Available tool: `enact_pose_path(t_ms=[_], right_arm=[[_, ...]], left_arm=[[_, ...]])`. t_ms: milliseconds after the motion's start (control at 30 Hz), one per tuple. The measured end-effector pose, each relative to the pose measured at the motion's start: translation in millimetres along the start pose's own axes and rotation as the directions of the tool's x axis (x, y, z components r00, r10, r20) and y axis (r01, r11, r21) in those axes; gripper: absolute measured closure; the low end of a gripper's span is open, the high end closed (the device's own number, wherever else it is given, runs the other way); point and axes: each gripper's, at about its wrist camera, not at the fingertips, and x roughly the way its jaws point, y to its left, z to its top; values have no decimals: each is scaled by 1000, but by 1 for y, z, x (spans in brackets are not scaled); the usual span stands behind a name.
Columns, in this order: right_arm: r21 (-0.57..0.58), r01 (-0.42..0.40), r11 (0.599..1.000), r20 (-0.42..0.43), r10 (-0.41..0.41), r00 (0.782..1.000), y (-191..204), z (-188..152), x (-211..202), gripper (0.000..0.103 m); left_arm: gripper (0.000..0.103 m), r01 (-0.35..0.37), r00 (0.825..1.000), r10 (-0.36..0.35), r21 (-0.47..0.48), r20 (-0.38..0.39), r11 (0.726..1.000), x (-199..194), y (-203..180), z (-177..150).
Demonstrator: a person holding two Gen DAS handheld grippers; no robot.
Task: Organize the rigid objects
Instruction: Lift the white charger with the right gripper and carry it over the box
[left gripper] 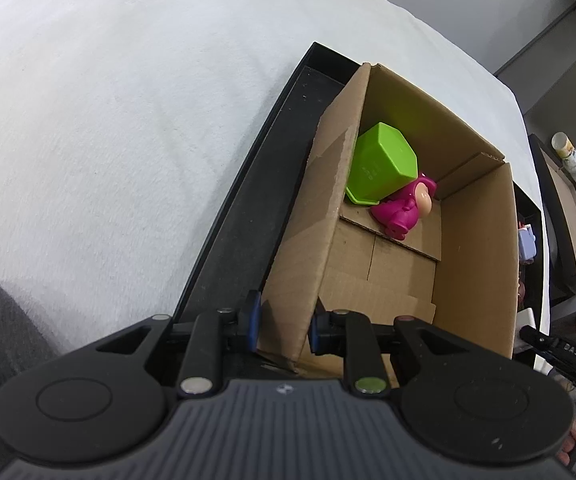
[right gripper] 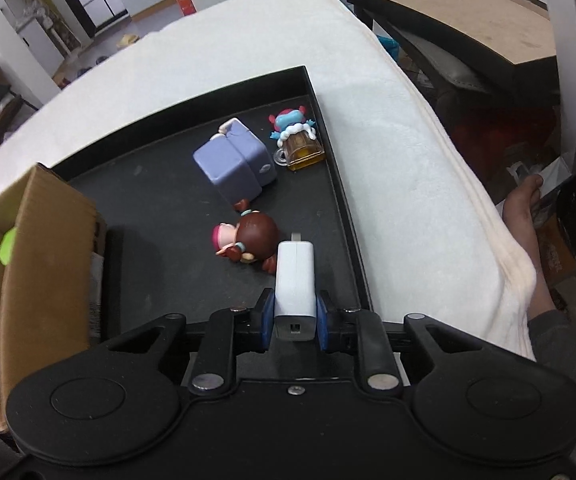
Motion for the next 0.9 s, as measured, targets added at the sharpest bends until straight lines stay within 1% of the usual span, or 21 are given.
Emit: enact_pose_path(t_ms=[167,600,900], right_arm=[[28,-26,999,16,26,1000,2,-4,-13,82],[12,-47,999,47,46,998,21,-7,-38,82],[-20,-68,998,88,69,994,47,5,-59,82]], left_arm=[[81,0,1000,0,-3,3,1000,0,-1,-1],[81,13,1000,-13,-5,3,1000,0,3,0],[81,17,1000,-17,-3,-1,1000,1,2,0]])
